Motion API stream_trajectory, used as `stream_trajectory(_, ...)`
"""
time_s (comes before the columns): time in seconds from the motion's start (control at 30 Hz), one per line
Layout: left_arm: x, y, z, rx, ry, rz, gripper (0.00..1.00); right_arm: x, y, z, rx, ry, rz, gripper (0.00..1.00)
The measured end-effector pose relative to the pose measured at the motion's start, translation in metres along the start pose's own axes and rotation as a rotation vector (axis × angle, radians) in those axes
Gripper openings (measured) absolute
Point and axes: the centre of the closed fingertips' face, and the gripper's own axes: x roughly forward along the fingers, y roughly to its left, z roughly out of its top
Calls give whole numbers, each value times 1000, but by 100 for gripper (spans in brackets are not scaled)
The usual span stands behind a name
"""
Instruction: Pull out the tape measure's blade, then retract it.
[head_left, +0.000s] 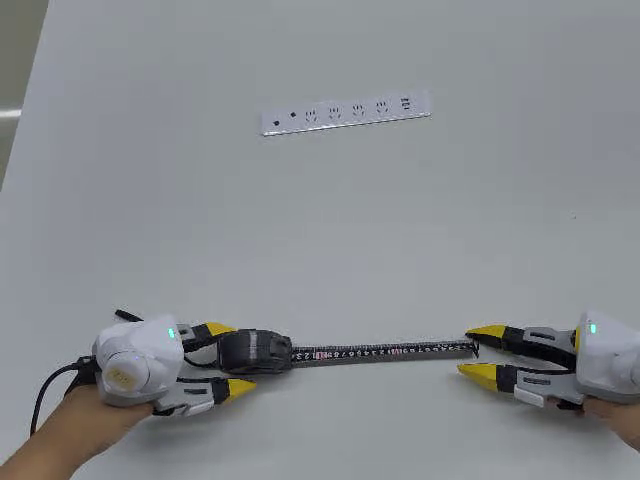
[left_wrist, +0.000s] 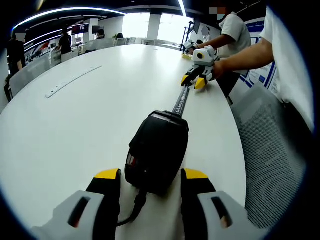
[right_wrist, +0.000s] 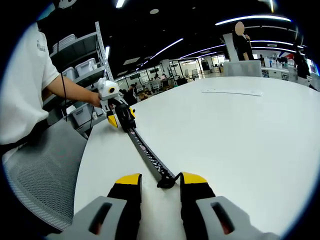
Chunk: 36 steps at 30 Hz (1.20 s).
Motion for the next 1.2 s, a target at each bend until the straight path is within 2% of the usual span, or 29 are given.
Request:
stream_trajectory(0.47, -1, 1, 2, -19, -10, 17, 49, -4, 0, 3, 18, -14, -24, 34)
stream_trajectory(0.73, -6, 2, 7, -41, -33, 34, 50, -4, -1, 2, 27, -15, -32, 36)
stream_trajectory(0.97, -10, 1, 9, -61, -52, 52, 51, -9, -4, 2, 38, -23, -62, 40)
stream_trajectory(1.2, -17, 1, 9, -79, -70, 76, 52, -10, -5, 9, 24, -33, -85, 41)
